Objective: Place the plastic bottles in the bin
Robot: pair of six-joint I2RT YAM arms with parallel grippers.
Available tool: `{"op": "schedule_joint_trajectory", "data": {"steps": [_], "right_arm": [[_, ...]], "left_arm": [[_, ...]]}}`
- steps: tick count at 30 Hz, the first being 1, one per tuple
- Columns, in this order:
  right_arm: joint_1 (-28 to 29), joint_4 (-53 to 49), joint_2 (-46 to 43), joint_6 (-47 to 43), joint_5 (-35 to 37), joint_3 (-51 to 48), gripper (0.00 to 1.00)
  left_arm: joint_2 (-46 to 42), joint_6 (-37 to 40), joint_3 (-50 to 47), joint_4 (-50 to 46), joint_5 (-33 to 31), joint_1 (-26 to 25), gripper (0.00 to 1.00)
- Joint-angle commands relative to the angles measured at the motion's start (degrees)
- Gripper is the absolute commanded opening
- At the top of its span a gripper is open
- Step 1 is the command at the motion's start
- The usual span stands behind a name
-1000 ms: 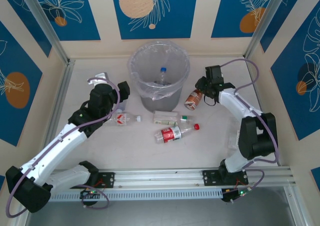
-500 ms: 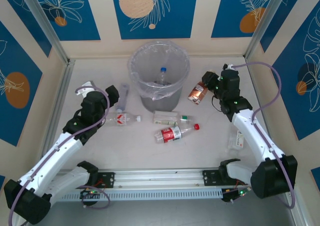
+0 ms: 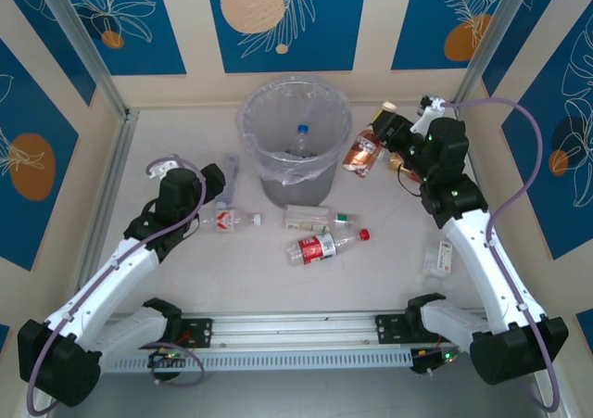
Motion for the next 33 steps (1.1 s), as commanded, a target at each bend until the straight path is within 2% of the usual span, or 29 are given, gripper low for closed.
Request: {"op": "schedule_joint_trajectory", "data": {"steps": [1, 6, 11, 20, 25, 30, 33], "right_arm": [[0.9, 0.8, 2.6, -0.4, -6.6, 5.8, 0.35], [2.1, 3.6, 9.8, 3.9, -14.2, 13.4, 0.35], [4.6, 4.5, 17.8, 3.1, -14.3, 19.9, 0.35], [8.9, 4.6, 28.4, -7.9, -4.9, 26.9, 0.35], [9.3, -0.8, 33.7, -12.1, -0.6, 32.9, 0.35], [10.8, -3.5, 37.0, -18.9, 5.0, 34.0, 0.35], [11.9, -9.4, 39.9, -23.2, 7.6, 37.6, 0.35]], "left_arm": [[0.4, -0.6, 0.5, 2.0, 2.0, 0.8, 1.0], [0.9, -0.9, 0.1, 1.7, 2.9, 1.0, 1.0], [1.3, -0.7, 0.0, 2.0, 5.4, 1.2, 1.0], [1.8, 0.6, 0.7, 0.2, 7.2, 1.4, 1.0], [2.2, 0.7, 1.0, 0.2, 7.7, 1.5, 1.0], [2.9, 0.7, 1.3, 0.4, 7.8, 1.7, 1.0], [3.5, 0.8, 1.6, 0.3, 8.3, 1.7, 1.0]]}}
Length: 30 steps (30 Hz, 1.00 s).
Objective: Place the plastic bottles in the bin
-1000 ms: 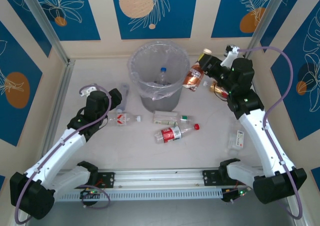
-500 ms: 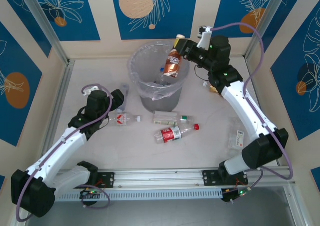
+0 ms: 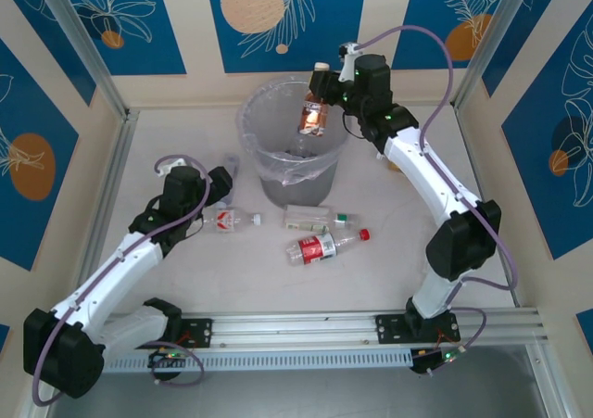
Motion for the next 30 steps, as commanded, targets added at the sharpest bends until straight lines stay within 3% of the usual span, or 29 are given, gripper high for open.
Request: {"op": "schedule_joint_trajectory", "data": {"steps": [1, 9, 15, 30], "right_arm": [[1.8, -7.0, 3.1, -8.1, 5.8, 4.9, 0.35], [7.5, -8.3, 7.3, -20.2, 16.9, 5.7, 0.37], [9.6, -13.7, 11.8, -23.3, 24.7, 9.3, 0.41], [11.7, -22.1, 14.7, -19.4, 28.0, 13.4, 0.58]], "left_arm": [[0.5, 0.6, 1.7, 0.0, 1.1, 0.8, 1.0], [1.1, 0.4, 1.7, 0.2, 1.4, 0.9, 0.99], [1.1, 0.4, 1.7, -0.1, 1.4, 1.0, 1.0], [1.7, -0.6, 2.0, -0.1, 1.1, 1.1, 1.0]]}}
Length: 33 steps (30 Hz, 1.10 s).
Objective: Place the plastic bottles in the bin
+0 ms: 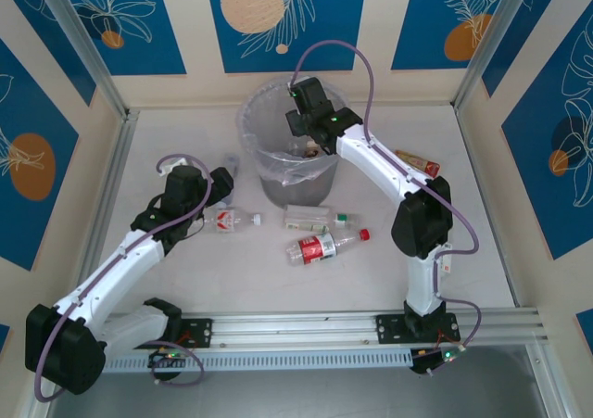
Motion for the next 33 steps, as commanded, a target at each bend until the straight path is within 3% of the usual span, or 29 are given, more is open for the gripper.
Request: {"op": "schedule_joint_trajectory", "data": {"steps": [1, 11, 19, 25, 26, 28, 29, 33], "right_arm": [[1.3, -1.9, 0.1, 0.5, 2.2, 3.0, 0.58], [2.4, 0.1, -8.4, 5.7, -3.0, 1.1, 0.63], [1.9, 15.4, -23.9, 9.9, -8.4, -16.8, 0.69], [-1.2, 18.3, -33.6, 15.7, -11.8, -26.9, 0.74], [-1.7, 19.0, -35.2, 16.4, -12.0, -28.8, 0.75], [-3.0, 20.3, -38.4, 16.8, -13.3, -32.3, 0.95], [-3.7, 21.3, -40.2, 17.2, -13.9, -34.6, 1.0], [-6.4, 22.0, -45.7, 20.6, -13.3, -40.5, 1.0]], "left_arm": [[0.6, -0.5, 1.9, -0.1, 0.3, 0.8, 1.0], [1.3, -3.2, 2.1, -2.9, -1.5, 1.3, 1.0], [1.7, -5.8, 1.7, -3.7, -1.7, 1.9, 1.0], [1.8, -9.0, 0.9, -3.2, -1.1, 2.2, 1.0], [1.8, -9.8, 0.9, -3.5, -1.2, 2.2, 1.0], [1.9, -11.8, 0.9, -4.7, -2.2, 2.2, 1.0], [1.8, -13.1, 0.9, -5.3, -2.9, 2.2, 1.0], [1.4, -16.8, 0.0, -5.7, -4.5, 2.3, 1.0]]}}
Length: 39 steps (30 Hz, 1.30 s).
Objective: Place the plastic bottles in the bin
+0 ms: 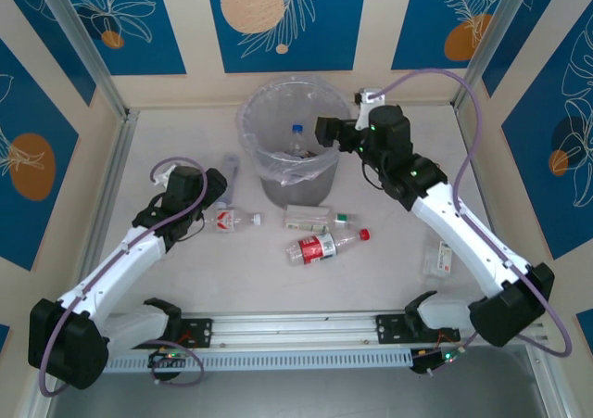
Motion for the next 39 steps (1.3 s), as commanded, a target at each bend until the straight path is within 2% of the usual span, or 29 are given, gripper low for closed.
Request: {"op": "schedule_joint_trajectory", "data": {"steps": [1, 5, 10, 12, 15, 18, 22, 28, 32, 39], "right_arm": [[-2.1, 2.7, -4.8, 4.7, -0.2, -3.1, 0.99], [-5.8, 2.0, -9.2, 8.3, 1.2, -8.0, 1.0], [-10.9, -1.4, -13.7, 16.0, 2.0, -13.4, 1.0], [-13.2, -2.6, -15.8, 18.1, -0.7, -15.8, 1.0], [-15.5, -1.5, -18.3, 16.2, -6.6, -20.0, 1.0], [-16.6, -2.2, -18.9, 16.3, -9.3, -22.0, 1.0], [-17.0, -1.7, -19.2, 17.8, -11.7, -23.1, 1.0], [-17.0, 0.6, -19.3, 18.8, -11.8, -23.8, 1.0], [-17.0, 0.3, -20.4, 18.6, -10.6, -23.7, 1.0], [-17.0, 1.5, -22.6, 19.9, -8.5, -25.2, 1.0]], "left_arm": [[-0.3, -5.0, -0.1, -1.7, -2.3, 0.9, 1.0], [0.2, -9.9, 0.0, -4.1, -3.3, 1.0, 1.0], [0.6, -21.7, 0.1, -11.0, -6.3, 1.1, 1.0], [0.8, -26.1, 0.0, -12.8, -4.9, 1.2, 1.0], [1.4, -28.8, 0.1, -12.4, -1.6, 1.3, 1.0], [2.6, -32.6, 0.9, -14.3, -0.1, 1.7, 1.0], [4.3, -41.5, 2.0, -18.3, 2.9, 2.2, 1.0], [5.5, -46.0, 1.9, -18.5, 0.7, 3.2, 1.0], [7.3, -49.8, 0.7, -17.5, 2.7, 4.8, 1.0], [15.9, -48.9, 5.7, -19.7, 9.8, 8.4, 1.0]]}}
